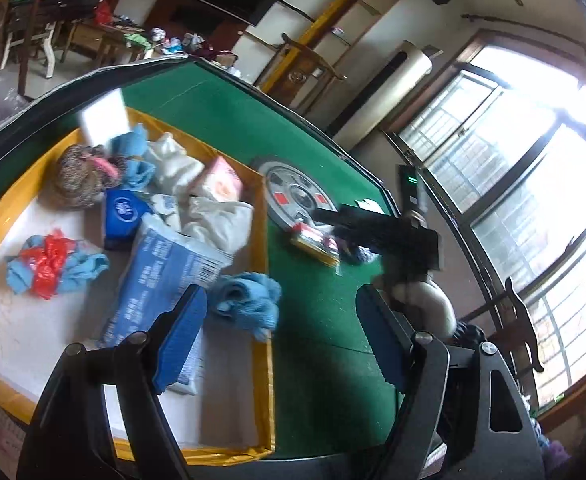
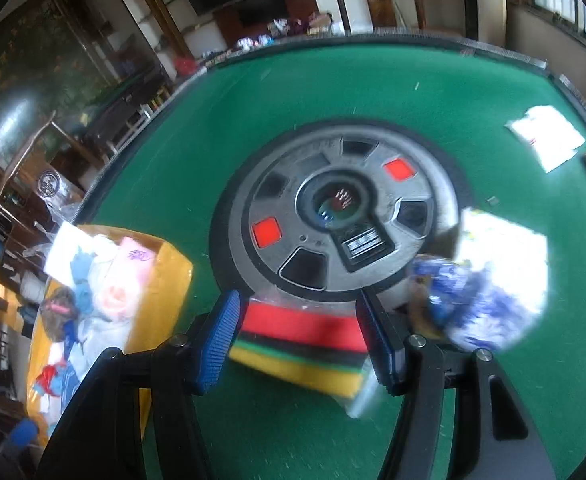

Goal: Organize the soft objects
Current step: 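Grasp the blue-and-white Vinda tissue pack with the right tool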

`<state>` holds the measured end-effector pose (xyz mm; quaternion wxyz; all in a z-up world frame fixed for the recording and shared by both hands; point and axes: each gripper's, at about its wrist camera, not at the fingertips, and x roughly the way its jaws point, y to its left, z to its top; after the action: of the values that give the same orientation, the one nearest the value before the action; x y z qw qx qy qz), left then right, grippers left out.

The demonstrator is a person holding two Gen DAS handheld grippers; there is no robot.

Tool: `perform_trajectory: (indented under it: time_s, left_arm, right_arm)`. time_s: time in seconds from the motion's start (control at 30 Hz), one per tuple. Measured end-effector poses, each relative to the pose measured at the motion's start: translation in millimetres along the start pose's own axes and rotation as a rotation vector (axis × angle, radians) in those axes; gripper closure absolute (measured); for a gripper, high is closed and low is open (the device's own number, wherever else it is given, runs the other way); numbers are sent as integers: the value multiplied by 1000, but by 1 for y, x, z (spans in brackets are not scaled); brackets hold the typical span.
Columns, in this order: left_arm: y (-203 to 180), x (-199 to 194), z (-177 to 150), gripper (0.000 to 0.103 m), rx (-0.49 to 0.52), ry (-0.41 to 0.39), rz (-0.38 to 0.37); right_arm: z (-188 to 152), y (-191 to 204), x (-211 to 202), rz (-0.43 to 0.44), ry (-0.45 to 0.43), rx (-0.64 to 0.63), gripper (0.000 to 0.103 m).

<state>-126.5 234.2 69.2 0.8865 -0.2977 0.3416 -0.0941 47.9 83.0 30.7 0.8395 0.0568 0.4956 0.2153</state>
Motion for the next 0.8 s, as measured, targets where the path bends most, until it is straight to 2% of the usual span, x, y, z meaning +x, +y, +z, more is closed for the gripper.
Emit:
perform_trajectory:
  time_s: [0.03,0.1,0.13,0.2,0.23,0.3,0.33,0.4,0.43,0.57,0.7,0.8]
  left_arm:
    - [-5,1,-1,26,13,6,-8]
    - [-15,3,-4,26,40,19,-27]
    - [-19,5,-5,26,54,25,-38]
    - [-30,10,-7,26,90,41,-63]
    - [-35,14,-8,26,111,51,-79]
    - [-44,20,-11,26,140,66,-101]
    - [-48,24,-12,26,151,75,-110]
    - [-56,32,-16,26,170,100,-120]
    - [-60,36,-18,26,176,117,-119]
    - [-70,44,-25,26,196,151,-96]
    - [-81,52,-29,26,207,178,-60]
    - [-90,57,-29,26,232,187,-45]
  right_arm:
    - [-2,-2,6,21,40,15,47]
    - [-11,-1,0,59,58,16,47]
    - [-16,-2,-3,114,92,25,47]
    - [-32,-7,-13,281,188,62,47]
    - [-37,-11,-23,315,201,61,47]
    - [-35,-26,-49,244,108,54,47]
    - [-31,-37,-64,159,34,60,47]
    - [-21,-68,-83,-48,-96,124,30]
    - [-17,-79,-85,-75,-123,167,22]
    - [-6,-121,-63,-24,-115,349,22]
    - [8,-115,-39,-98,-89,335,21]
    - [4,-103,-31,-68,-65,300,22]
